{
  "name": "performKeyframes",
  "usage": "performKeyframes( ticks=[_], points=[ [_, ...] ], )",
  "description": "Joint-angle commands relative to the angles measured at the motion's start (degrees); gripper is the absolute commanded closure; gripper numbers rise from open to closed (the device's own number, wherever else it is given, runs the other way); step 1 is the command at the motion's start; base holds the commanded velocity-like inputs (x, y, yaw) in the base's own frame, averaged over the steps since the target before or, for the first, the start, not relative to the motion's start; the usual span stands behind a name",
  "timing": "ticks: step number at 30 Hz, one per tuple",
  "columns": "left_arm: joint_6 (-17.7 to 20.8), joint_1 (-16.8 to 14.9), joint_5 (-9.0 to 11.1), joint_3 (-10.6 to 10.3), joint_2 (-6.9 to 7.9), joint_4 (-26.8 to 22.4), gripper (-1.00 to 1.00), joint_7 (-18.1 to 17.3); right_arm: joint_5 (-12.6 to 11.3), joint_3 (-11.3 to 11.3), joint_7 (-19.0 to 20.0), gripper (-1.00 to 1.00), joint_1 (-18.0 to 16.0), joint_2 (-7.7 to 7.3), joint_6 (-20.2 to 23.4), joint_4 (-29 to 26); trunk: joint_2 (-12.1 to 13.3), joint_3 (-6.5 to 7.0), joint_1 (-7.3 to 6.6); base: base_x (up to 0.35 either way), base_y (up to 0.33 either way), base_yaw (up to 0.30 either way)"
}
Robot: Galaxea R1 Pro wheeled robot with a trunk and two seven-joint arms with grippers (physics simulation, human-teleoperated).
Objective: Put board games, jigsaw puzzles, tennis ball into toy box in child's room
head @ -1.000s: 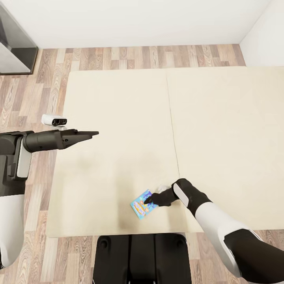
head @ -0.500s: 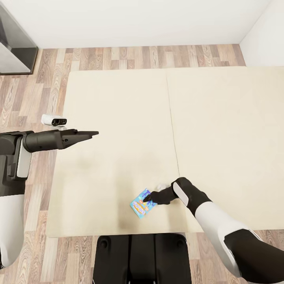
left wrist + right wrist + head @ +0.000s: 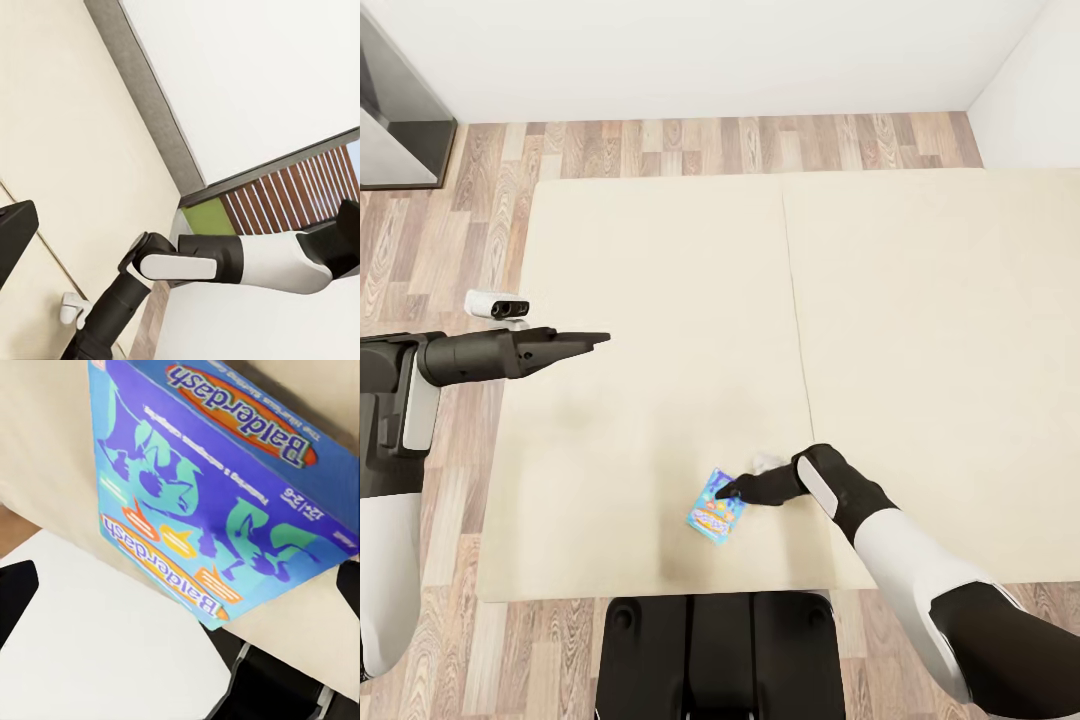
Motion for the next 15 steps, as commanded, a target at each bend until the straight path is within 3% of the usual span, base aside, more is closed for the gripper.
performKeyframes(
  ticks=[1, 15],
  points=[
    [0.61, -0.02, 0.01, -0.01, 0.02, -0.01, -1.00, -0.18, 0.34, 0.10, 0.40, -1.00, -0.03, -0.01, -0.24, -0.02, -0.09, -0.06, 0.03, 0.000, 0.000, 0.000],
    [0.61, 0.12, -0.07, -0.09, 0.02, -0.01, -1.00, -0.18, 0.42, 0.01, 0.41, -1.00, -0.03, 0.09, -0.74, 0.04, -0.09, -0.06, 0.03, 0.000, 0.000, 0.000]
  ],
)
